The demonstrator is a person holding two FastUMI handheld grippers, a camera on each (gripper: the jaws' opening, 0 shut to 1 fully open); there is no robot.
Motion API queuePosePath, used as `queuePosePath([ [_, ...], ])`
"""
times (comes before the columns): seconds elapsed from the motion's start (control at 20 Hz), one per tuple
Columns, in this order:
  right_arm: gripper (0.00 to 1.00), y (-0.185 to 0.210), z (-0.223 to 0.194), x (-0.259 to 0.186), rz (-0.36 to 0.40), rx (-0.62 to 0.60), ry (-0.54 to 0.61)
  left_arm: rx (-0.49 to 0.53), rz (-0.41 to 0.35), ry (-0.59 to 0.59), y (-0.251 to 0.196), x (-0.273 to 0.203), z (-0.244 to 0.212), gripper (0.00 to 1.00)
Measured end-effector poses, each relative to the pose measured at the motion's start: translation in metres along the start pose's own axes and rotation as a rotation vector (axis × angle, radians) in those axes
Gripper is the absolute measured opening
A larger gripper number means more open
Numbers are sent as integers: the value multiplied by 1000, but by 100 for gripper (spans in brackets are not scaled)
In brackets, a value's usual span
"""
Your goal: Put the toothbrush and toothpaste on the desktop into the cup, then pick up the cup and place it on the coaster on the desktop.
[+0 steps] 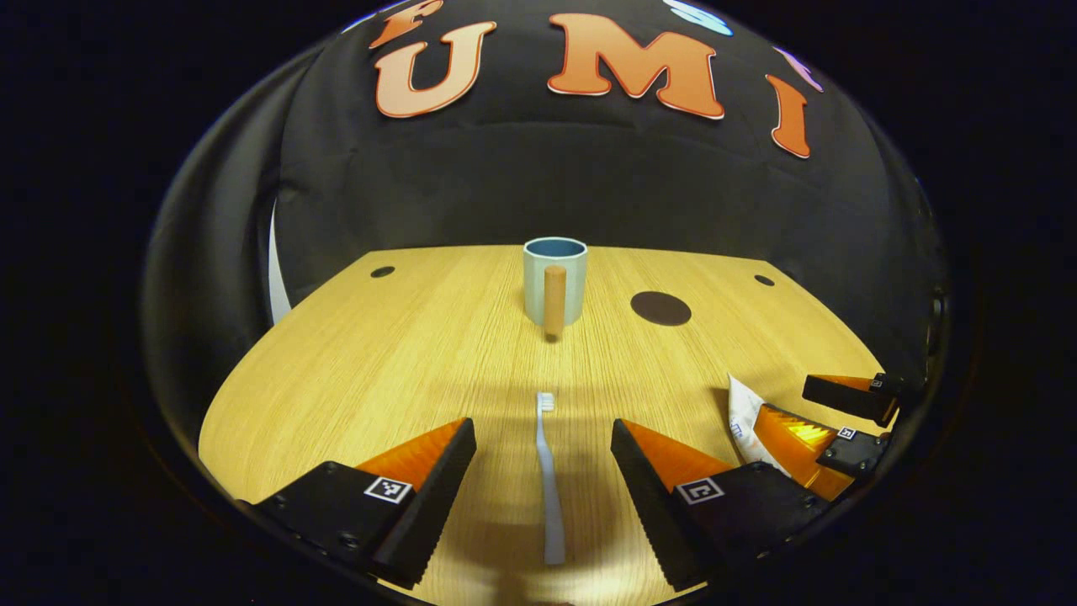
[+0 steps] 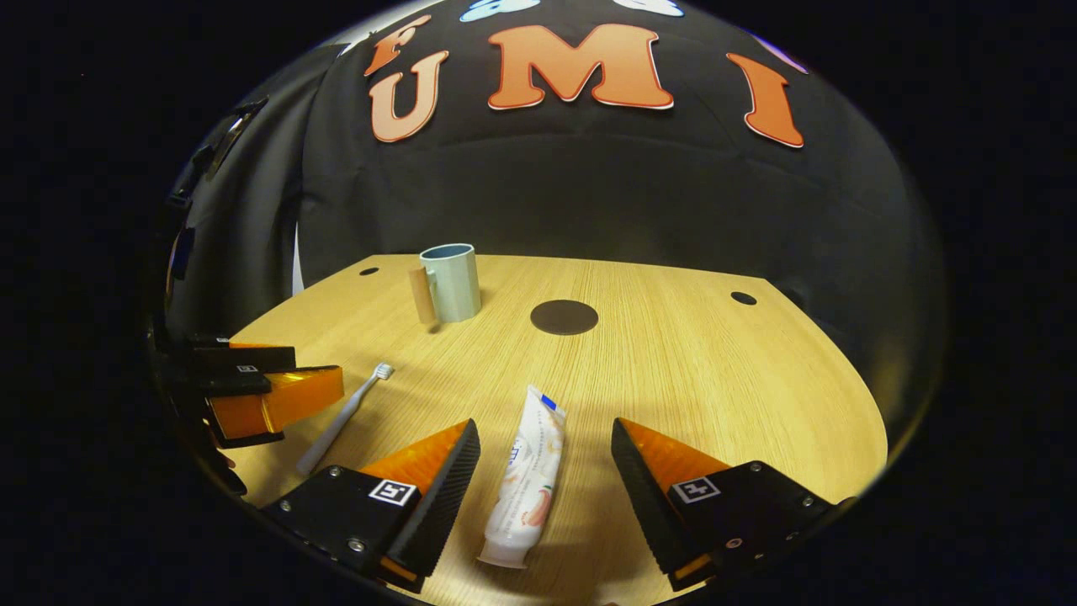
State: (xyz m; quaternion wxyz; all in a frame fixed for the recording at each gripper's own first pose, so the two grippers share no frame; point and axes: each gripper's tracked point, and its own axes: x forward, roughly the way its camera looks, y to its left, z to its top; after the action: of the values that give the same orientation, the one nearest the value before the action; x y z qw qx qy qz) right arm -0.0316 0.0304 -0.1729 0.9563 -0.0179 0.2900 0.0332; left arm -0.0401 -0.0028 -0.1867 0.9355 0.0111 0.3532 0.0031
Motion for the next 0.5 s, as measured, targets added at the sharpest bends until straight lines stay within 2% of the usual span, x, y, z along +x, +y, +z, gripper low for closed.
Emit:
queuePosePath([
  [0.35, 84, 14, -23, 11, 20, 10, 76, -14, -24, 122, -5, 12, -28, 97],
  [0.4, 79, 15, -27, 13, 19, 9, 90, -14, -22, 134, -5, 13, -31, 91],
  [0.5, 71, 16, -35, 16, 15, 7, 120, -17, -11, 155, -3, 21, -37, 88],
])
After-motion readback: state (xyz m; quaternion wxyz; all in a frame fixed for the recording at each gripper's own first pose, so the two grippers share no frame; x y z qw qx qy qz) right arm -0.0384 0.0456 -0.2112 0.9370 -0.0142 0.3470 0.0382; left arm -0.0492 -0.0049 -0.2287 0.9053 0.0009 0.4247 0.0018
